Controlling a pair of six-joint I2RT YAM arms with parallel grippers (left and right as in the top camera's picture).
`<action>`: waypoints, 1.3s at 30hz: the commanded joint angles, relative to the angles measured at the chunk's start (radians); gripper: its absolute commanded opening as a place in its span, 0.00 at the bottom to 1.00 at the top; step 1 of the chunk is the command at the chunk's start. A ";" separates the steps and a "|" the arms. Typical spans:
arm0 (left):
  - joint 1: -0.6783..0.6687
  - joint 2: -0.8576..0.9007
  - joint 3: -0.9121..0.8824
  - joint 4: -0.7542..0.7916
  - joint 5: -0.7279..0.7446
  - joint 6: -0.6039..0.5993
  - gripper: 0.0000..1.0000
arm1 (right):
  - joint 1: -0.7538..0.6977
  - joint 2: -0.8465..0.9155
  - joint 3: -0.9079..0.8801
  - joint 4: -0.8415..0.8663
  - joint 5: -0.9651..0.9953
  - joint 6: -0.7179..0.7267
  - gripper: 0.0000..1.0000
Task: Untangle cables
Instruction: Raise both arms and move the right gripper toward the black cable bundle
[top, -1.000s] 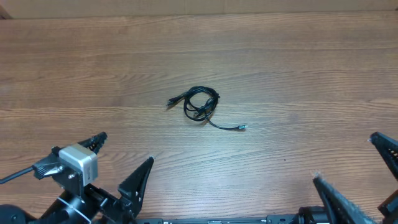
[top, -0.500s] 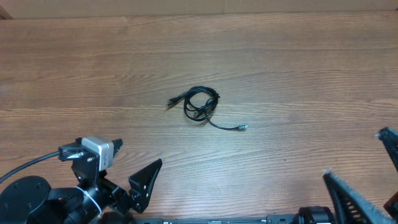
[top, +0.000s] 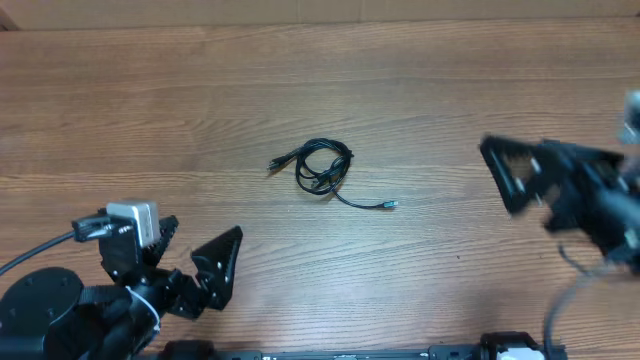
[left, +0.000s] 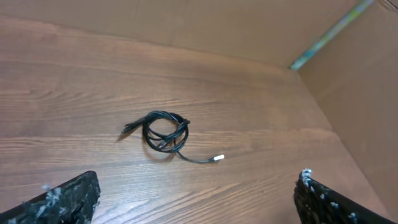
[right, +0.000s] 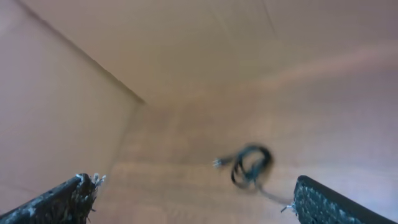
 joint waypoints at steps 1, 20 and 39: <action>0.006 0.003 0.007 0.021 -0.077 -0.085 0.96 | -0.002 0.088 -0.006 -0.034 0.010 0.016 0.99; 0.005 0.004 0.023 0.048 -0.137 -0.122 1.00 | 0.300 0.666 -0.006 -0.005 0.149 -0.142 0.98; 0.005 0.005 0.025 0.060 -0.114 -0.162 1.00 | 0.302 0.914 -0.006 0.143 0.151 0.252 0.94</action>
